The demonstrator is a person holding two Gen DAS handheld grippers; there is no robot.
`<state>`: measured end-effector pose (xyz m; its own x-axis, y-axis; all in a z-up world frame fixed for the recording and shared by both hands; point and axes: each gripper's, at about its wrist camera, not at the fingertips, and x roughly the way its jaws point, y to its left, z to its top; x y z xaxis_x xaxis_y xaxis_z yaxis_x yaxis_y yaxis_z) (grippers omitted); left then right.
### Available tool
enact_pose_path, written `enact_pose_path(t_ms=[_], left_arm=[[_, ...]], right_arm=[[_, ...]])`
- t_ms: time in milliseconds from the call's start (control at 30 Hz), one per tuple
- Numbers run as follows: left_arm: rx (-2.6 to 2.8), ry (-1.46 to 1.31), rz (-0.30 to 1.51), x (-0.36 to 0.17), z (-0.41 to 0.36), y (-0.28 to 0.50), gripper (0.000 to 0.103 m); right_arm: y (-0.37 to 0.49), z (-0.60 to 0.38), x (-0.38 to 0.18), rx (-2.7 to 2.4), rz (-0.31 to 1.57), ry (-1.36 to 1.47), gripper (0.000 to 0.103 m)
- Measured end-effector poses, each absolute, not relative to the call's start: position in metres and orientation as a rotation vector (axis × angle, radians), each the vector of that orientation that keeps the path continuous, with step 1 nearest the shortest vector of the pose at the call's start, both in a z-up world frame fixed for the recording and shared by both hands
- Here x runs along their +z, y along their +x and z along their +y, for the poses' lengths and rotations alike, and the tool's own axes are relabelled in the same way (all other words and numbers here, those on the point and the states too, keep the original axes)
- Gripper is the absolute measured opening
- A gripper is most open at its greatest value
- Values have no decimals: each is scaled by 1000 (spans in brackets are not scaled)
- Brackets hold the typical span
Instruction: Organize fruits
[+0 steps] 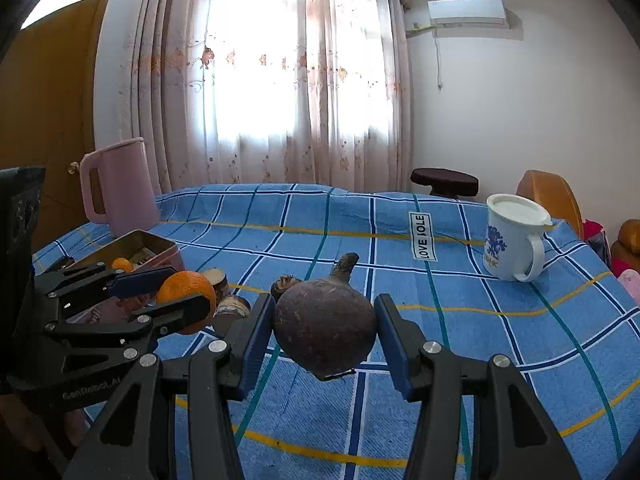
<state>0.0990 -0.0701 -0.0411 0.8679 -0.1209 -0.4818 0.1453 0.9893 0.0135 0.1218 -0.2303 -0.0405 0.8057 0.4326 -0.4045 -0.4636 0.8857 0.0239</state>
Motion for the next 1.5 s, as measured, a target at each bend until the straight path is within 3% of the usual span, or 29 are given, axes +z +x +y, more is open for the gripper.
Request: enact_pose_path(t_ms=[1100,1500], left_arm=[[-83,77,355,-31,-71,72,48],[0,24,352,-16,-12,57,48]], right_arm=[[104,-233,-35,503,317,-79,53],[107,-168,-9,651,339,-92,53]])
